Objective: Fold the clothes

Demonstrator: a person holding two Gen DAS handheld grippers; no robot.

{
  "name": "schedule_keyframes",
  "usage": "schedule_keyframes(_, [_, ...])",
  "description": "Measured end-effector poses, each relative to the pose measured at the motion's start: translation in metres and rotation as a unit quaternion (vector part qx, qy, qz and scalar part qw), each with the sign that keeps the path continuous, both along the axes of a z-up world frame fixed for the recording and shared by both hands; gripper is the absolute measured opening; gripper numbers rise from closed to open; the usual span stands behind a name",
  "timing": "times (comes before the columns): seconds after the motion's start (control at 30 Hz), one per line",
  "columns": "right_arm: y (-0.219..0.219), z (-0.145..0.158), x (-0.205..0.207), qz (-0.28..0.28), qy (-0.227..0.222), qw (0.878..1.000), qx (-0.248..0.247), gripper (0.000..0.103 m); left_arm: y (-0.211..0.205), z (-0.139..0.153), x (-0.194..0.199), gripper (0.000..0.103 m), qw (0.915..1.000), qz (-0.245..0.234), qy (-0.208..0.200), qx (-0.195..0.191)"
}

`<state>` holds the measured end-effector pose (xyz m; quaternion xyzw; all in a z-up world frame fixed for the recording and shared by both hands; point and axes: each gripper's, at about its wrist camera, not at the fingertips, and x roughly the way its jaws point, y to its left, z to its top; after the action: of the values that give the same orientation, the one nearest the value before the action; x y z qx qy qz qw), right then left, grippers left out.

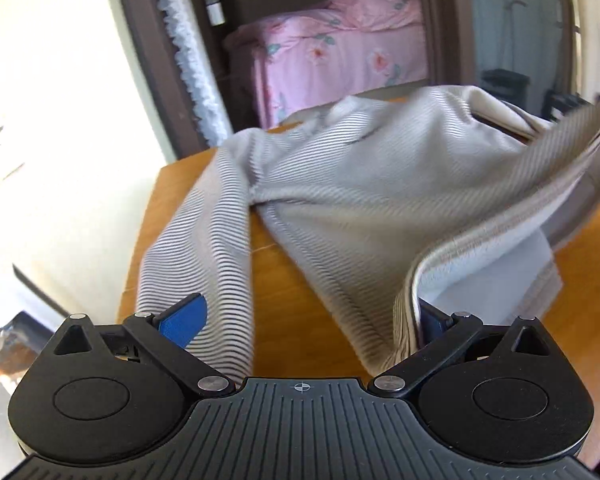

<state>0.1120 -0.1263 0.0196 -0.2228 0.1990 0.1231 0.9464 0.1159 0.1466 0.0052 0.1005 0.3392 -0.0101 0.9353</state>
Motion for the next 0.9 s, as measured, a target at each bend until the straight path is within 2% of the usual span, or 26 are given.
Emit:
schedule_keyframes(0.03, [-0.002,-0.011,-0.001,-0.014,0.012,1.000,0.015,0.045,0.008,0.002,0.003,0.103,0.9998,0.016,-0.002,-0.014])
schedule_keyframes(0.1, [-0.003,-0.026,0.001,-0.036,0.035,0.998,0.038,0.050,0.018,0.005,0.004,0.103,0.9989,0.033,-0.004,-0.032])
schedule_keyframes(0.17, [0.001,-0.030,0.005,-0.044,0.033,0.998,0.028,0.049,0.027,0.007,0.005,0.103,0.9978,0.046,-0.005,-0.046])
schedule_keyframes(0.2, [0.003,-0.025,0.005,-0.044,0.015,0.999,0.020,0.049,0.027,0.007,0.004,0.103,0.9983,0.042,-0.003,-0.039])
schedule_keyframes(0.27, [0.006,-0.015,0.008,-0.044,-0.008,0.999,-0.025,0.036,0.028,0.011,0.003,0.103,0.9992,0.031,-0.003,-0.027])
schedule_keyframes(0.4, [-0.001,0.026,-0.005,-0.038,-0.064,0.996,-0.054,0.034,0.038,0.044,-0.016,0.103,0.9983,0.023,-0.053,-0.007])
schedule_keyframes(0.47, [-0.005,0.037,-0.014,-0.031,-0.074,0.995,-0.061,0.035,0.043,0.062,-0.030,0.103,0.9967,0.021,-0.078,0.003])
schedule_keyframes(0.5, [-0.006,0.037,-0.018,-0.026,-0.069,0.995,-0.064,0.041,0.044,0.067,-0.036,0.103,0.9961,0.020,-0.085,0.011])
schedule_keyframes(0.57, [-0.008,0.034,-0.023,-0.019,-0.053,0.996,-0.073,0.045,0.045,0.073,-0.045,0.103,0.9960,0.013,-0.086,0.020])
schedule_keyframes(0.67, [-0.010,0.019,-0.033,0.007,-0.003,0.997,-0.082,0.049,0.042,0.068,-0.054,0.103,0.9984,-0.021,-0.051,0.011])
schedule_keyframes(0.73, [-0.013,0.012,-0.042,0.028,0.033,0.997,-0.067,0.060,0.041,0.066,-0.056,0.103,0.9980,-0.049,-0.038,-0.014])
schedule_keyframes(0.8, [-0.016,0.011,-0.050,0.044,0.055,0.996,-0.048,0.062,0.039,0.065,-0.057,0.103,0.9959,-0.077,-0.026,-0.039])
schedule_keyframes(0.9, [-0.022,0.022,-0.045,0.056,0.061,0.997,0.001,0.065,0.037,0.062,-0.060,0.103,0.9899,-0.119,-0.007,-0.076])
